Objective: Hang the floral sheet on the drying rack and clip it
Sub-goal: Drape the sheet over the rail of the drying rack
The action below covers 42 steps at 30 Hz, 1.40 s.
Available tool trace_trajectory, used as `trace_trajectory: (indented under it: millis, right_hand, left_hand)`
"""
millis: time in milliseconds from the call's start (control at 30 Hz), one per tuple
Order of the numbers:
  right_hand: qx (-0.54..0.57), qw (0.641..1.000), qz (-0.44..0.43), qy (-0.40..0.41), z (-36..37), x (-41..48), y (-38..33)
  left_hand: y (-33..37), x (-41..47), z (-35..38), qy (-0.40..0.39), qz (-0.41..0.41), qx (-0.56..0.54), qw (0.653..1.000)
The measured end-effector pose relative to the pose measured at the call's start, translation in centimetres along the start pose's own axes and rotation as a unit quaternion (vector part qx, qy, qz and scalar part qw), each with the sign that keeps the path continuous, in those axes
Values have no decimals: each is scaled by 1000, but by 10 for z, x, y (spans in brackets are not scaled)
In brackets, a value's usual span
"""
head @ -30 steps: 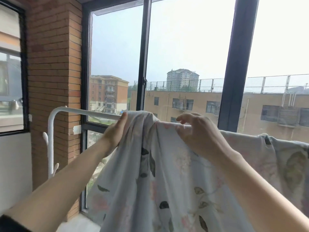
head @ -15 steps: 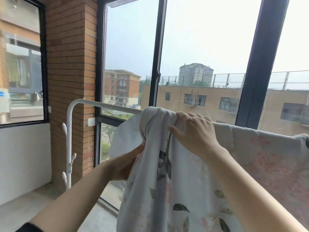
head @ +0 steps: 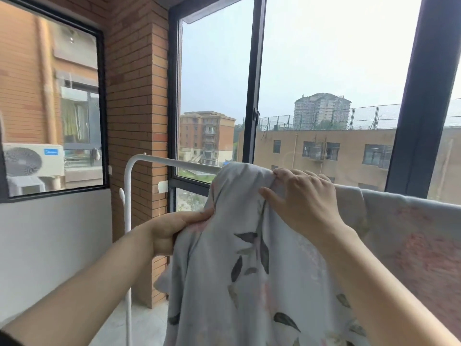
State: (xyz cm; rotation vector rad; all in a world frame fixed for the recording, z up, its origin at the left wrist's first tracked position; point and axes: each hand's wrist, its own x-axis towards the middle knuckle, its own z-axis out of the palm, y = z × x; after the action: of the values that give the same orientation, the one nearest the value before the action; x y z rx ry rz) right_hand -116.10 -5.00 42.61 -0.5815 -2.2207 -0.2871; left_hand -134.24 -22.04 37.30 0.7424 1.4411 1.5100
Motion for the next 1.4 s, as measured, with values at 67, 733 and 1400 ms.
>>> trace_trajectory:
  millis: [67, 733, 1400]
  right_hand:
    - [0, 1000, -1, 3, -1, -1, 2]
    - [-17, 985, 169, 23, 0, 29, -38]
    - [-60, 992, 86, 76, 67, 60, -127]
  left_hand:
    - [15, 1, -7, 88, 84, -40, 992]
    - [74, 72, -106, 368, 470, 330, 731]
    - [48, 59, -157, 28, 241, -40, 969]
